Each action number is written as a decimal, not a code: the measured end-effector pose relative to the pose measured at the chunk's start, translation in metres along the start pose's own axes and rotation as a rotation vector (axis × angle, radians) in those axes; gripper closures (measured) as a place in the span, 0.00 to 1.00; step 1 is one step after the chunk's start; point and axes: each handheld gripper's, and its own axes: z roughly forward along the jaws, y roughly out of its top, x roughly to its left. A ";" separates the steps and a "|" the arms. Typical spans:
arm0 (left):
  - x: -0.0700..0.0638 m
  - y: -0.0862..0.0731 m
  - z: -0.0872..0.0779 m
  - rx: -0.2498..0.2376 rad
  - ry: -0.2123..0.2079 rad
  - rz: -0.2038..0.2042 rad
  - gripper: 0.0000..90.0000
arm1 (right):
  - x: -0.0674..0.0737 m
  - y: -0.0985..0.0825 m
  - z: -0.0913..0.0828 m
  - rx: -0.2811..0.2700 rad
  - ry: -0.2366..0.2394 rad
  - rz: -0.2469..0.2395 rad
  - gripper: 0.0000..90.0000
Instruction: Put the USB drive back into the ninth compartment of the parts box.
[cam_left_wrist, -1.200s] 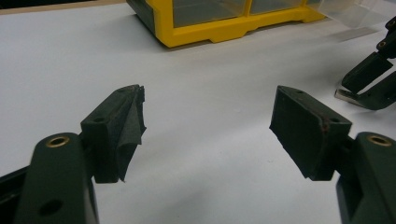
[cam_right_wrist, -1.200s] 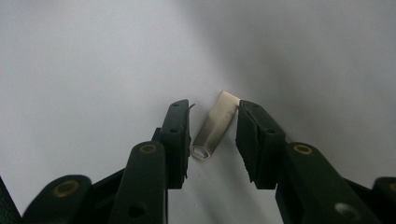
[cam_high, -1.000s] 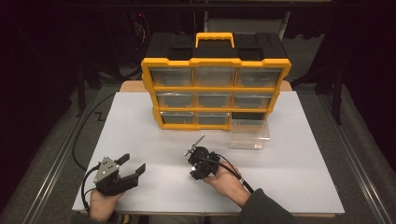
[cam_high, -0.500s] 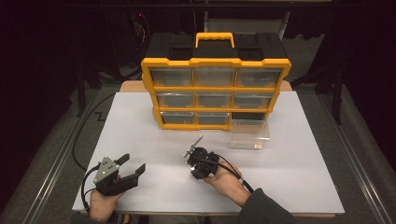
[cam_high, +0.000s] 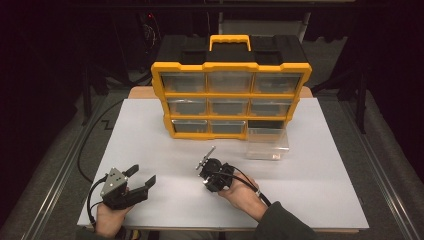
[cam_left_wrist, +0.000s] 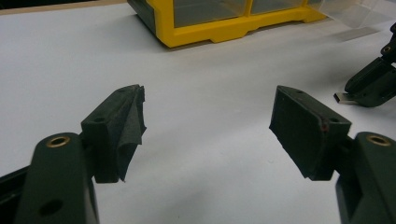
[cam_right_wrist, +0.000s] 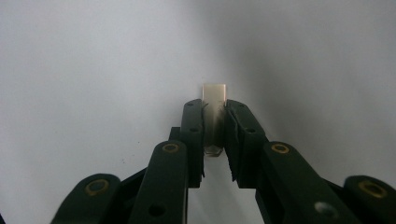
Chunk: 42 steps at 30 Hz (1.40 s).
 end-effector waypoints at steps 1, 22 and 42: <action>0.000 0.000 0.000 0.000 0.000 0.000 0.30 | 0.001 0.000 0.000 0.001 -0.008 -0.006 0.87; 0.000 0.000 0.000 0.002 0.003 -0.004 0.30 | -0.003 -0.015 -0.015 -0.060 -0.008 -0.007 0.89; 0.000 0.000 0.000 0.001 0.004 -0.003 0.30 | -0.016 -0.043 -0.031 -0.105 -0.003 0.049 0.89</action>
